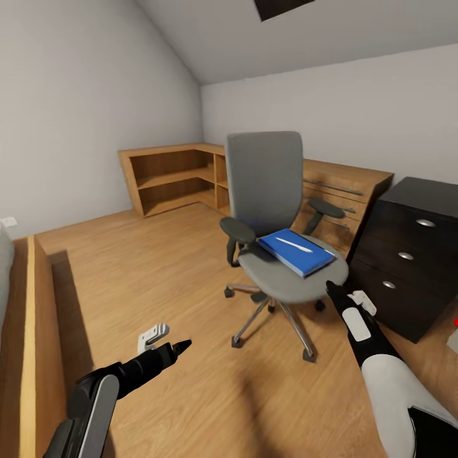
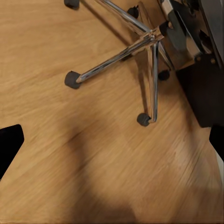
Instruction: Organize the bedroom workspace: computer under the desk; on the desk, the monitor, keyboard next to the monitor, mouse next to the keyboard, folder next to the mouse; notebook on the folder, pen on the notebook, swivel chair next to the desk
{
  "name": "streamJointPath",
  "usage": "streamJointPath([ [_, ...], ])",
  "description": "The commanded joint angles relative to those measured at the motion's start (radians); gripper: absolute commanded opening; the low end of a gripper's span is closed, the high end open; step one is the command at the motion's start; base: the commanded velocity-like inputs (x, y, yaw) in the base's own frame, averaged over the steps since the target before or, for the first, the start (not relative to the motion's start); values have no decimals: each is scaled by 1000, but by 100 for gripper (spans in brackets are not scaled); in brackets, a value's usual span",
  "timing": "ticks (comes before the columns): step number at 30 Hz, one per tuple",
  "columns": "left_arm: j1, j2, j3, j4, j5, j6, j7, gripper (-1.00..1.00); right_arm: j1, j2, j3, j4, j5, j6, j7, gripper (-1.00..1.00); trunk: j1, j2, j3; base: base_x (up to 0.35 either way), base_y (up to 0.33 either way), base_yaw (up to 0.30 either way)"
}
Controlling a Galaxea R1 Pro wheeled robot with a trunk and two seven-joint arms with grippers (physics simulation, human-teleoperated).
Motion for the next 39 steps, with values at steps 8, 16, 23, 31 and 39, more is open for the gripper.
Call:
streamJointPath([
  [8,-1,-1,3,-1,-7,6,-10,100,0,1,-1,-2,-7,5,-4,100,-1,0,-1,-103,14,0],
  [16,-1,0,3,-1,-7,6,-10,100,0,2,0,-2,-7,5,-2,100,-1,0,-1,-242,145,0],
  [23,-1,0,4,-1,-7,6,-10,100,0,5,2,0,-7,5,0,100,-1,0,-1,-120,62,0],
  [31,-1,0,4,-1,-7,6,-10,100,1,17,2,5,-5,5,78,100,-1,0,-1,-10,5,0],
  [39,-1,0,5,-1,-7,6,-10,100,1,32,4,8,-3,6,95,100,-1,0,-1,0,0,0],
])
